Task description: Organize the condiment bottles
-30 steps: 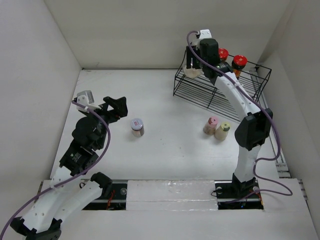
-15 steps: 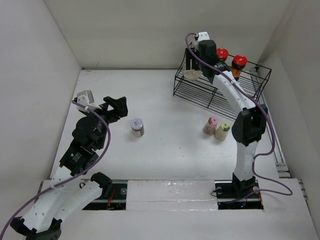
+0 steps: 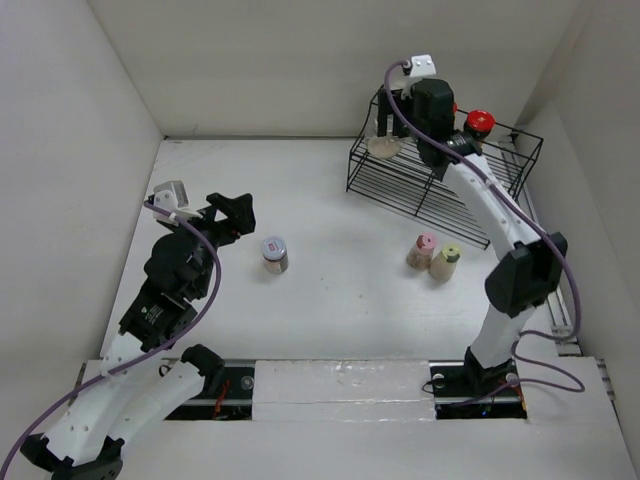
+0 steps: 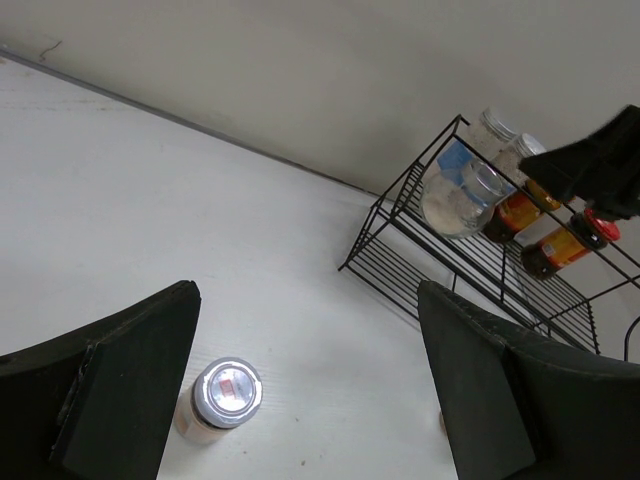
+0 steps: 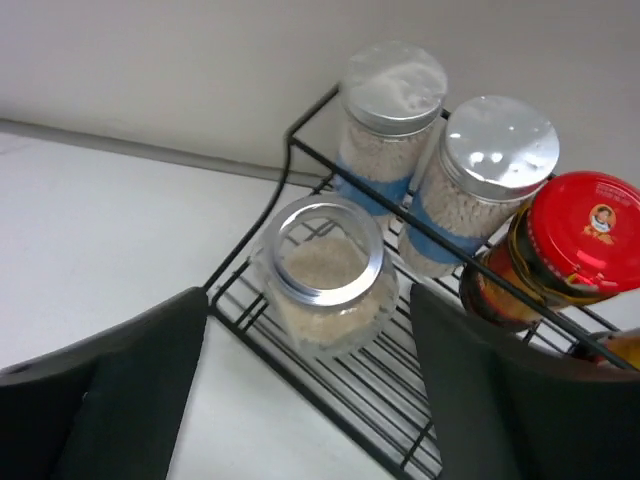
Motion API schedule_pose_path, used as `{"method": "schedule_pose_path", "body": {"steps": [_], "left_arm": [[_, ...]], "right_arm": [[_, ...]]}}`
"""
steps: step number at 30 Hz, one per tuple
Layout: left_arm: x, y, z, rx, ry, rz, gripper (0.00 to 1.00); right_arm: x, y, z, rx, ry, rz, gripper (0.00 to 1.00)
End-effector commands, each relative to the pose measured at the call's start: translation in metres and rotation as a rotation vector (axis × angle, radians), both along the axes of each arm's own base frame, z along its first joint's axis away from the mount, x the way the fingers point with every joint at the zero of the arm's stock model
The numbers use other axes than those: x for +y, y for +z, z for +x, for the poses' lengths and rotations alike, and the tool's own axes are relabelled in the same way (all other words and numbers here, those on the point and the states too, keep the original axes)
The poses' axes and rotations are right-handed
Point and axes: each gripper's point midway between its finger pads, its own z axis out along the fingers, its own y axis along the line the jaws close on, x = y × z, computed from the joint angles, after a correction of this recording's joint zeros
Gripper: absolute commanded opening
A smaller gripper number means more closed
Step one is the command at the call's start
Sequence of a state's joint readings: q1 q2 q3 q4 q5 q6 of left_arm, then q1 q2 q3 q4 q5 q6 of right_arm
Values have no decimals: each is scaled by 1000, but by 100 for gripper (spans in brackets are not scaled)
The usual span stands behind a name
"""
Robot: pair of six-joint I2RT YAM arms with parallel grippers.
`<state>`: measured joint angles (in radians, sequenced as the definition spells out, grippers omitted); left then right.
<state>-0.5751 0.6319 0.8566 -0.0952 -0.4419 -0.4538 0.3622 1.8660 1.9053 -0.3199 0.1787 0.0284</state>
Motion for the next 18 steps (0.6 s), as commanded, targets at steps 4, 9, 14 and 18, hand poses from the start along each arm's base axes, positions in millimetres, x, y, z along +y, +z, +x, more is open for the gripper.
{"method": "schedule_pose_path", "body": {"steps": [4, 9, 14, 18], "left_arm": [[9, 20, -3, -60, 35, -31, 86], [8, 16, -3, -53, 26, -16, 86], [6, 16, -3, -54, 17, -16, 86], [5, 13, -1, -46, 17, -11, 86]], "right_arm": [[103, 31, -101, -157, 461, 132, 21], [195, -72, -181, 27, 750, 73, 53], [241, -136, -242, 136, 941, -6, 95], [258, -179, -262, 212, 986, -57, 100]]}}
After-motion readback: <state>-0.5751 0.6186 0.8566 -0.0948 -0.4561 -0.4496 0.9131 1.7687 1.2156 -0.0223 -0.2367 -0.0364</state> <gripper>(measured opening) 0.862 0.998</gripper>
